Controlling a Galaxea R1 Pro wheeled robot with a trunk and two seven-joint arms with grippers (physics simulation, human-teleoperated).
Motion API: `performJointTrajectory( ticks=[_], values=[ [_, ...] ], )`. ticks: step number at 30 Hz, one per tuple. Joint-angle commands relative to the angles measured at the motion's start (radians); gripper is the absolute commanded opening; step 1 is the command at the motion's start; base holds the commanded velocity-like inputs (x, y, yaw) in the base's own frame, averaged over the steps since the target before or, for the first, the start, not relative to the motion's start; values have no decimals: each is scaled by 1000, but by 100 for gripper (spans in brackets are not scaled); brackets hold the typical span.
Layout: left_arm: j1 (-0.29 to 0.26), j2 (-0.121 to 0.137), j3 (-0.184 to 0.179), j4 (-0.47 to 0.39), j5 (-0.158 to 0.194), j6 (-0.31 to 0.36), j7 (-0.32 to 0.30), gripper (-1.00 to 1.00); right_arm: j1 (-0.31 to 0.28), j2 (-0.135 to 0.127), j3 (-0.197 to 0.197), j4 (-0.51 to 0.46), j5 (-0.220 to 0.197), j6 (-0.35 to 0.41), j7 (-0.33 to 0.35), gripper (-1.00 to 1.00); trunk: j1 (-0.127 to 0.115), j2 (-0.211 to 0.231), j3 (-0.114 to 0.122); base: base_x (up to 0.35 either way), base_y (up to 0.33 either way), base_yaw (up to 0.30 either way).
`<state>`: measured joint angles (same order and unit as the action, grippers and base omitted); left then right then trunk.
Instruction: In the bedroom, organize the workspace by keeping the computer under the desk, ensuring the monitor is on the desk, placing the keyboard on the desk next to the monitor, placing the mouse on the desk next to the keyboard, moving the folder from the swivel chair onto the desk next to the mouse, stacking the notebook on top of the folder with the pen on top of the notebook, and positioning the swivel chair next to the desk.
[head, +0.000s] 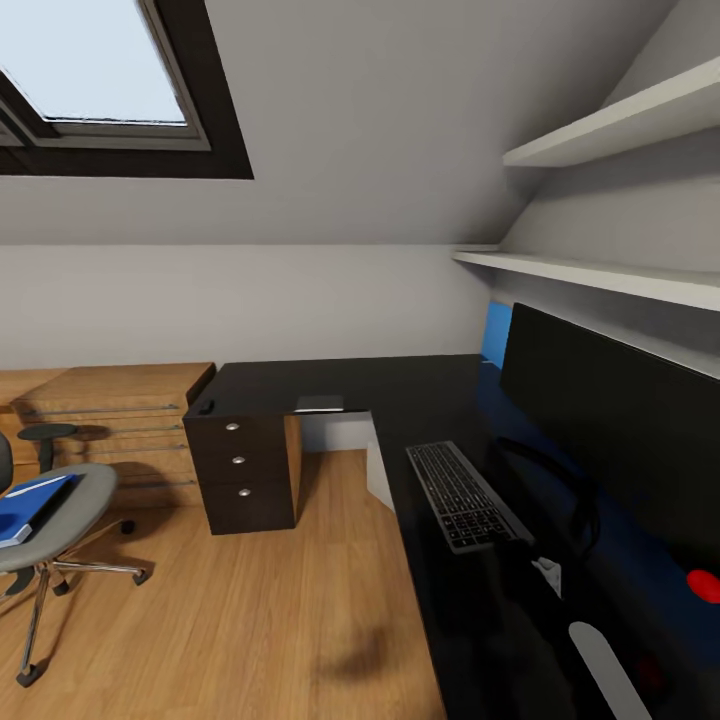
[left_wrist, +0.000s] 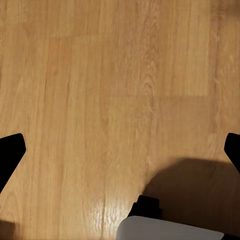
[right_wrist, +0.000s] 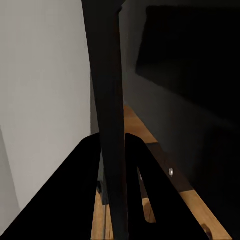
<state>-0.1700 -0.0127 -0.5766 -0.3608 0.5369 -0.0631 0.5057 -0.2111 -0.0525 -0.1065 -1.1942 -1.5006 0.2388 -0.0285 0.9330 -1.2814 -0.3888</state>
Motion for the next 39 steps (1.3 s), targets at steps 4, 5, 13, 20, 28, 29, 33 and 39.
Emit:
performJointTrajectory(
  ticks=[4,5,13,20,28,29,33,39],
  values=[
    [-1,0,-8,0,11,-6,5,100,-1,0,-2,0,-9,6,-1,-100,0,-1,-1,4,0,0],
    [-1,0,-8,0,11,-9,5,100,-1,0,-2,1,-10,7,-1,-100,0,-1,-1,97,0,0],
    [-1,3,-9,0,11,-54,5,100,-1,2,-2,2,-10,8,-1,-100,0,-1,-1,142,-25,0],
    [-1,3,-9,0,11,-58,5,100,-1,1,-3,5,-10,8,-1,-100,0,-1,-1,24,-23,0],
    [-1,4,-10,0,11,-58,5,100,-1,0,-7,5,-9,8,-1,-100,0,-1,-1,48,-97,0],
    [-1,4,-10,0,11,-58,5,100,-1,0,-7,5,-9,8,-1,-100,0,-1,-1,9,-18,0],
    [0,4,-11,0,11,-58,5,100,-1,0,-7,5,-8,7,-1,-100,0,-1,-1,3,-6,0],
    [-1,4,-11,0,11,-58,5,100,-1,0,-6,5,-7,7,-2,-100,0,-1,-1,0,0,0]
  ],
)
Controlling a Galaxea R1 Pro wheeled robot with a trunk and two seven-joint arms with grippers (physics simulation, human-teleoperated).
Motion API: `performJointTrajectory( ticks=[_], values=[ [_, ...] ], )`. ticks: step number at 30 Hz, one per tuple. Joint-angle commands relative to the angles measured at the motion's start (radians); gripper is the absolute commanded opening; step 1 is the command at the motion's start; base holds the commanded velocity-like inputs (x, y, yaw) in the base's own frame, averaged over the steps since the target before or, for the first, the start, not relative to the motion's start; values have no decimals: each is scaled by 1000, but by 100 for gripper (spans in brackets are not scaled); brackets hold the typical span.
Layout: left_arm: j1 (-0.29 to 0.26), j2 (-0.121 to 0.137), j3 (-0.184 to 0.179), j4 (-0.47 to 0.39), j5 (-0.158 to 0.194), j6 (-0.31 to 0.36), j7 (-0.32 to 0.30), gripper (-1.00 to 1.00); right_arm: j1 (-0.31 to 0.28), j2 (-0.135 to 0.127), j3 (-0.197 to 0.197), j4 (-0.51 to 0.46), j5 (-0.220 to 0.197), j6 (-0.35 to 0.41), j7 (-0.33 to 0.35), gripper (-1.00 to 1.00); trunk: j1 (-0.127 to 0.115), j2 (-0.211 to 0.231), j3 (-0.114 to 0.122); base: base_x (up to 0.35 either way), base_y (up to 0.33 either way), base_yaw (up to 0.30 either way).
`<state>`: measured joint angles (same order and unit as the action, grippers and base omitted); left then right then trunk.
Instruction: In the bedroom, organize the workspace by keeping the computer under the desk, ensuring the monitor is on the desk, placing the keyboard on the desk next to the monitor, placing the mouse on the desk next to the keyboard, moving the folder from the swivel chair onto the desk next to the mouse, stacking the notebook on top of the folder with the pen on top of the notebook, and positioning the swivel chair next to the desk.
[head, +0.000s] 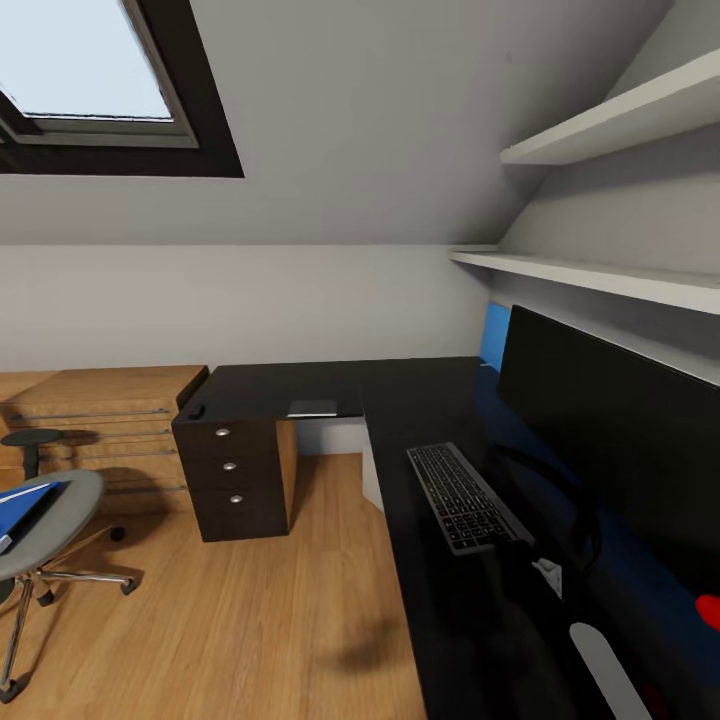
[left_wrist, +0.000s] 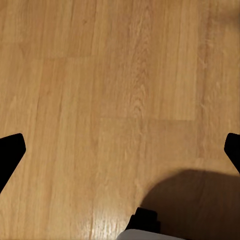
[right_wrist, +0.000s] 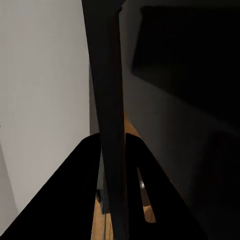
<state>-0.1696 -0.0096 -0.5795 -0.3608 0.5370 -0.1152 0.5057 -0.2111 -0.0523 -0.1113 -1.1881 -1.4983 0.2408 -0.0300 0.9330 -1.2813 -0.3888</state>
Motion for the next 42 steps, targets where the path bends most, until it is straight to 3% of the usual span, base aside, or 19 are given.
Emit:
performJointTrajectory(
  ticks=[1,5,6,32,42],
  values=[
    [-1,0,-8,0,11,-6,5,100,-1,0,-1,-1,-10,5,-2,-100,0,-1,-1,0,0,0],
    [-1,0,-8,0,11,-6,5,100,-1,0,-1,-1,-11,5,-3,-100,0,-1,-1,0,0,0],
    [-1,0,-8,0,11,-6,5,100,-1,0,-1,-1,-11,4,-3,100,0,-1,-1,0,0,0],
    [-2,-1,-8,0,11,-6,1,100,-1,0,3,-1,-10,5,1,100,0,-1,-1,-40,-29,0],
    [-2,-1,-8,0,12,-6,-1,100,-1,-1,4,1,-10,5,1,100,0,-1,-1,-305,0,0]
  ],
)
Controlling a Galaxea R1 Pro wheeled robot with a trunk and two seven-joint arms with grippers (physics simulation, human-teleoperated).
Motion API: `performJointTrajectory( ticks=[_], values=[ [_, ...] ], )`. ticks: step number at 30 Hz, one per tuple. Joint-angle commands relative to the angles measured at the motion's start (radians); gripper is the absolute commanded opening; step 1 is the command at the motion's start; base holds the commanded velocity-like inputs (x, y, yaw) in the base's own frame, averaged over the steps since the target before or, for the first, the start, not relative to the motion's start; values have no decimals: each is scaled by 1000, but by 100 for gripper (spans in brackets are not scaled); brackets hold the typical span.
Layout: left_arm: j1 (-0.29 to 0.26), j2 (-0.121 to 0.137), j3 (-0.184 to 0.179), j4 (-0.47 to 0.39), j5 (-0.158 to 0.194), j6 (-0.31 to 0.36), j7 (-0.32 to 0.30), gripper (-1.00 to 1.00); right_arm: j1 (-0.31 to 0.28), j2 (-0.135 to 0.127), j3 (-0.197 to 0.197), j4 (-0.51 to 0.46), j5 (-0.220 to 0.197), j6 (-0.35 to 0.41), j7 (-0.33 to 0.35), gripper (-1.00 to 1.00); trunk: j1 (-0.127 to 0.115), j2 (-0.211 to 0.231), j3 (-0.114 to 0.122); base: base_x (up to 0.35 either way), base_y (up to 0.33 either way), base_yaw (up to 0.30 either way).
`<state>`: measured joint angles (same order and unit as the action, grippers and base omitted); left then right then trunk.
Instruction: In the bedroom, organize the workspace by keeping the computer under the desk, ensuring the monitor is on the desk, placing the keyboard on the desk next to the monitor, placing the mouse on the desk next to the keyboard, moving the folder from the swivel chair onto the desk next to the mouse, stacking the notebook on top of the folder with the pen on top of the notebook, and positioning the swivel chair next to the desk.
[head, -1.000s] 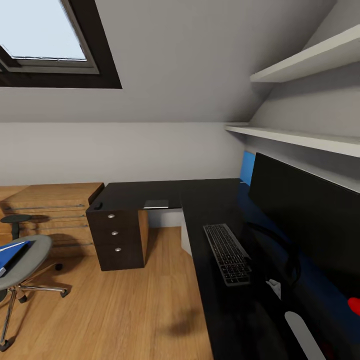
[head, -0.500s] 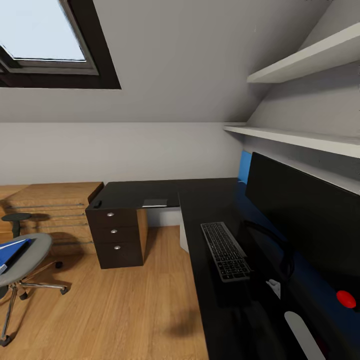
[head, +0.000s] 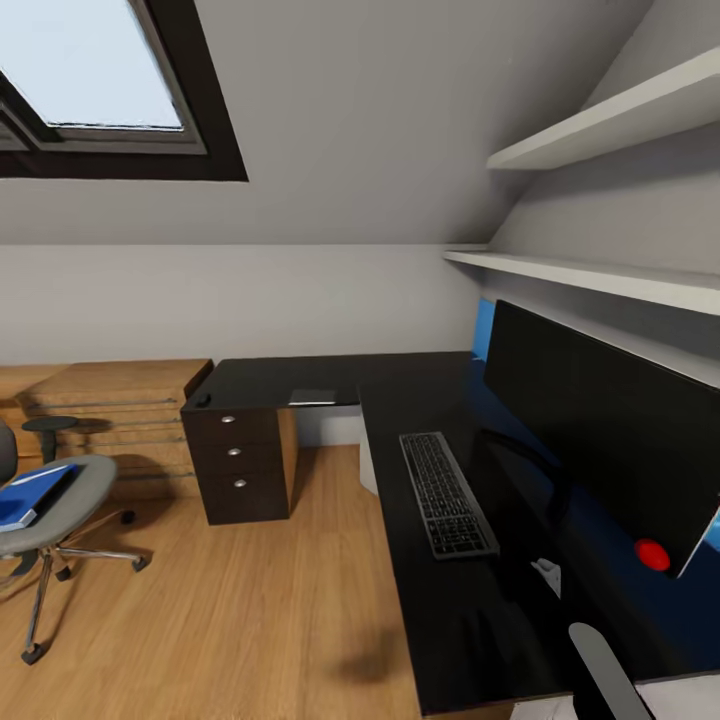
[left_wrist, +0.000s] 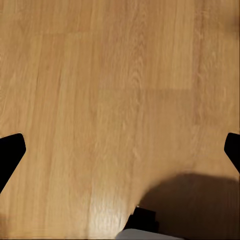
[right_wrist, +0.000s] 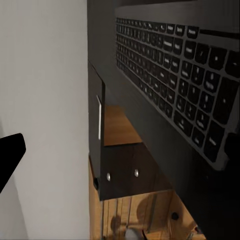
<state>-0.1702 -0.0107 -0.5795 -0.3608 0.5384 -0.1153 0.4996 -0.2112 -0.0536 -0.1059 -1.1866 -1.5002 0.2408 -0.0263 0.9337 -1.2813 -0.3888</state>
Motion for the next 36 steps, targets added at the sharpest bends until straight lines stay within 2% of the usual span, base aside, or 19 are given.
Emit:
performJointTrajectory(
  ticks=[1,17,36],
  values=[
    [-1,1,-8,0,11,-6,5,100,-1,0,-1,-1,-8,5,-3,100,-1,-1,-1,-336,0,0],
    [0,1,-8,0,11,-6,5,100,-1,0,-1,0,-5,4,-2,100,-1,-1,-1,-336,0,0],
    [0,1,-7,0,11,-6,6,100,-1,1,2,54,2,-5,-8,100,-1,-1,-1,-336,0,0]
  ],
)
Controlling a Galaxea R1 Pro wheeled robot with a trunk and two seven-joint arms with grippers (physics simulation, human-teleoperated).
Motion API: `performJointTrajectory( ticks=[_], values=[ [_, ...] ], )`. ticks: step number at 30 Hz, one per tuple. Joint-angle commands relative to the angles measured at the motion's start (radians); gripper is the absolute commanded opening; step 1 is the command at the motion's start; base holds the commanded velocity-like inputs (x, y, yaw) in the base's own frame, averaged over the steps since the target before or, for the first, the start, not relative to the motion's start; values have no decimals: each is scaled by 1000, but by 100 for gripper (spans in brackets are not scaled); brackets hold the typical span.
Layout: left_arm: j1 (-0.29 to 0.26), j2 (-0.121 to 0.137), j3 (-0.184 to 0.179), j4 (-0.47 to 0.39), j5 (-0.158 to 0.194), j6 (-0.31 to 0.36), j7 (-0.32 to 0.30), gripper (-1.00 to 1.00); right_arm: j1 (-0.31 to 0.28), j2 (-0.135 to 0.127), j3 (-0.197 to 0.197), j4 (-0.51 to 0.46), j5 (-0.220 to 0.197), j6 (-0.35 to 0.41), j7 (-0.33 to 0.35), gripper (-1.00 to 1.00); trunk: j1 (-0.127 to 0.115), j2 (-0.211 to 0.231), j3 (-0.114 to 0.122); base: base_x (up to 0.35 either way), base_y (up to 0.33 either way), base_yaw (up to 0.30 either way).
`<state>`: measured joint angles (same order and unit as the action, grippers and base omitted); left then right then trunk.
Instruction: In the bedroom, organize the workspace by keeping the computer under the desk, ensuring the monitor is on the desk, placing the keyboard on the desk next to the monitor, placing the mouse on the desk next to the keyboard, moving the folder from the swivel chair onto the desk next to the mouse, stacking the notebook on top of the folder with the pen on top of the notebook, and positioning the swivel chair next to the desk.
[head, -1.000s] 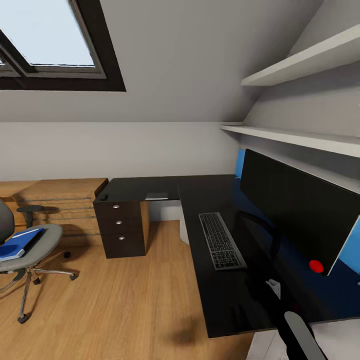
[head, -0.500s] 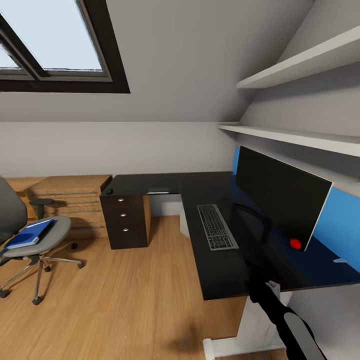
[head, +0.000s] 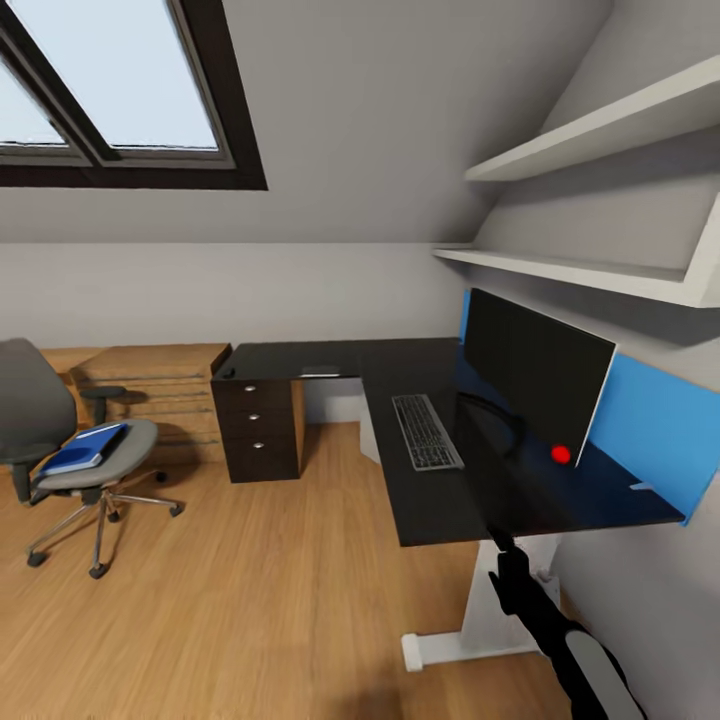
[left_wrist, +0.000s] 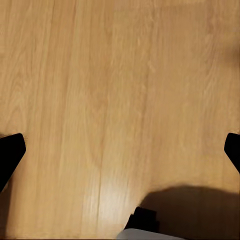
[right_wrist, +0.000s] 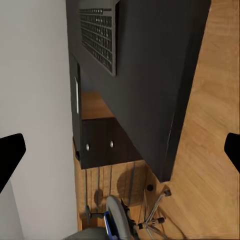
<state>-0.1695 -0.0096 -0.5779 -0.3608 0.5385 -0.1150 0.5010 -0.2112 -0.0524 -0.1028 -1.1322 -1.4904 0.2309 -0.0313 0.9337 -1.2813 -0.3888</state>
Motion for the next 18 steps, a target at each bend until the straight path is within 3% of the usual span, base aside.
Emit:
performJointTrajectory(
  ticks=[1,8,11,14,16,17,18],
  values=[
    [-1,0,-8,0,11,-5,5,100,-1,0,-2,13,-8,4,-4,100,-1,-1,-1,-336,0,0],
    [-1,-2,-11,-1,9,-7,4,100,-4,2,2,68,-1,-4,-6,100,-1,-1,-1,-174,0,0],
    [-1,-2,-10,-1,10,-6,4,100,-5,11,36,83,38,-15,-31,100,-12,20,8,-22,0,0],
    [-1,-2,-7,0,12,-4,4,100,-5,19,117,91,162,-75,-99,100,-24,41,18,-6,0,0],
    [-1,-1,-6,0,13,-3,4,100,-5,19,145,98,222,-110,-117,100,-31,55,24,-3,0,0],
    [-2,0,-6,0,13,-1,3,100,-5,19,179,137,329,-175,-134,100,-35,62,27,-1,0,0],
    [-2,0,-4,1,14,-1,3,100,-5,18,193,185,407,-228,-140,100,-39,69,30,0,0,0]
  ],
)
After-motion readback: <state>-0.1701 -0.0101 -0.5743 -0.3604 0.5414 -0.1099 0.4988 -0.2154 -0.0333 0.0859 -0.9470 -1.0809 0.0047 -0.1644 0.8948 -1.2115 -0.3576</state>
